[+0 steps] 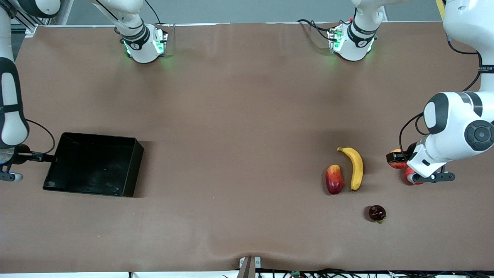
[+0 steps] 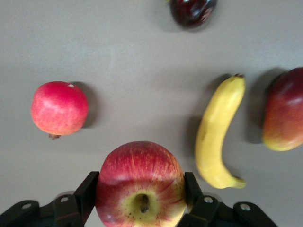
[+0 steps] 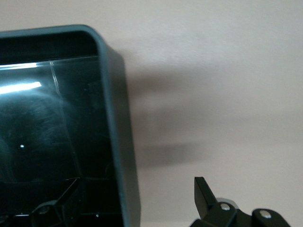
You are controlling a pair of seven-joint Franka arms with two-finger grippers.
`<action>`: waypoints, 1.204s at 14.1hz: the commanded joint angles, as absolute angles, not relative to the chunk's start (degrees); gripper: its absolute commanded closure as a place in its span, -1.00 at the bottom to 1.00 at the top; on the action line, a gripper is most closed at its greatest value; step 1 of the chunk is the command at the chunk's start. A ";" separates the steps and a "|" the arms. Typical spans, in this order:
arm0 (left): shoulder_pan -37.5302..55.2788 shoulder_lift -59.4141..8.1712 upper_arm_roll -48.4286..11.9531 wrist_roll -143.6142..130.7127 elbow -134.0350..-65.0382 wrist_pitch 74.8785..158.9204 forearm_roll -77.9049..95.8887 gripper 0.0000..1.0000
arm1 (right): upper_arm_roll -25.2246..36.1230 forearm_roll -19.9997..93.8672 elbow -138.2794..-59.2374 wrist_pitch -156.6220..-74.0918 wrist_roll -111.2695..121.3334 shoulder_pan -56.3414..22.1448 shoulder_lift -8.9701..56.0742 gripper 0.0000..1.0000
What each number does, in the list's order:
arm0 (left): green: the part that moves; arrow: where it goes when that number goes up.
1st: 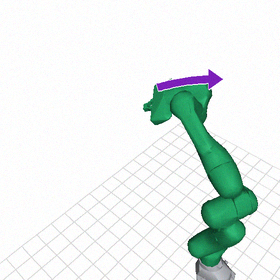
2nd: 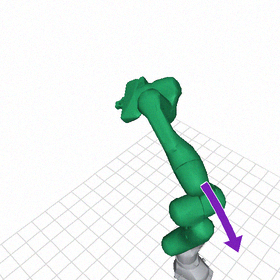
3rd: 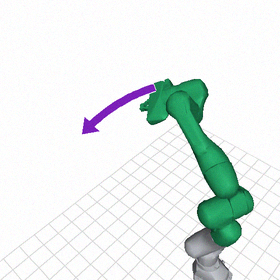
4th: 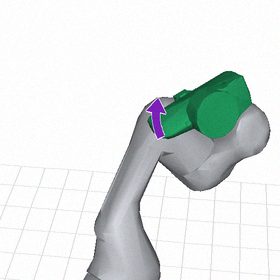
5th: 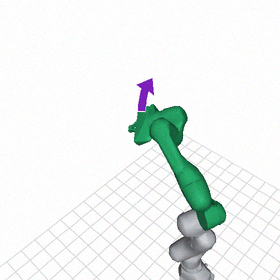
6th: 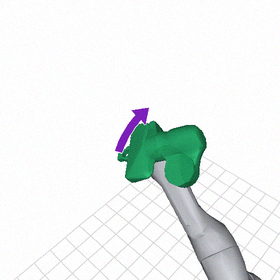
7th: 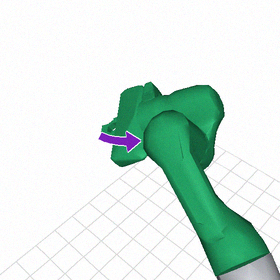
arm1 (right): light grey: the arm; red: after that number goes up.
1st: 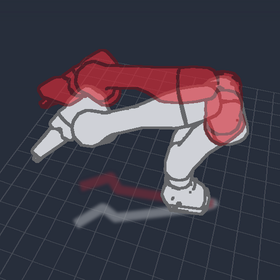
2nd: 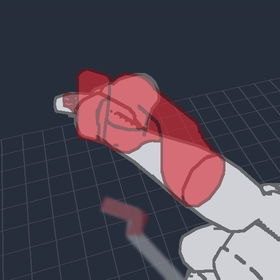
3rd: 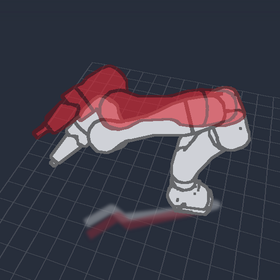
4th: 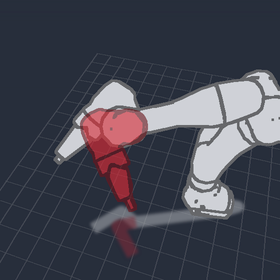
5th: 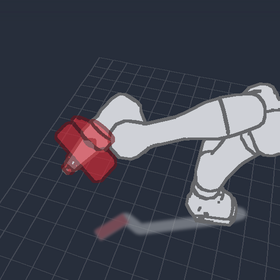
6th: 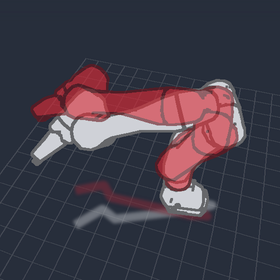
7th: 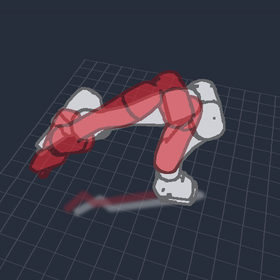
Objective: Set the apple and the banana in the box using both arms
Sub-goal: 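Lift the apple with the left gripper while the right gripper reaches the box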
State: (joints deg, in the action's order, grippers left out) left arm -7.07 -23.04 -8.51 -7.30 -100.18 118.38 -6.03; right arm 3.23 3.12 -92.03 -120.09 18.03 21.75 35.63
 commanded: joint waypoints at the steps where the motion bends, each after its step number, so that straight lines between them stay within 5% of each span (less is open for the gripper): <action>1: -7.21 -23.20 -9.84 -10.54 -97.57 116.28 -6.24 1.00 | 3.16 3.52 -92.55 -120.67 18.72 19.78 36.03 -1.00; 4: -6.94 -22.94 -10.02 -12.29 -93.97 112.60 -6.06 1.00 | 3.25 2.90 -92.55 -120.67 19.68 19.60 37.53 -1.00; 6: -7.03 -21.98 -11.07 -13.01 -92.29 110.23 -5.98 1.00 | 3.25 2.81 -92.64 -120.59 23.10 20.30 38.14 -0.30; 8: -6.94 -20.40 -11.51 -13.80 -91.32 107.68 -5.98 1.00 | 3.25 2.90 -92.64 -120.41 23.55 20.74 38.76 0.99; 17: -7.03 -16.70 -14.76 -13.97 -90.09 101.34 -2.72 1.00 | 1.85 3.60 -90.80 -118.48 23.29 18.11 35.52 1.00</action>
State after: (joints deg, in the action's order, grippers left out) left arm -6.88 -17.50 -14.09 -13.41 -90.77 103.07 -3.54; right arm 3.01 3.10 -91.08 -120.40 22.96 19.27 38.48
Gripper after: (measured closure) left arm 0.229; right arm 0.974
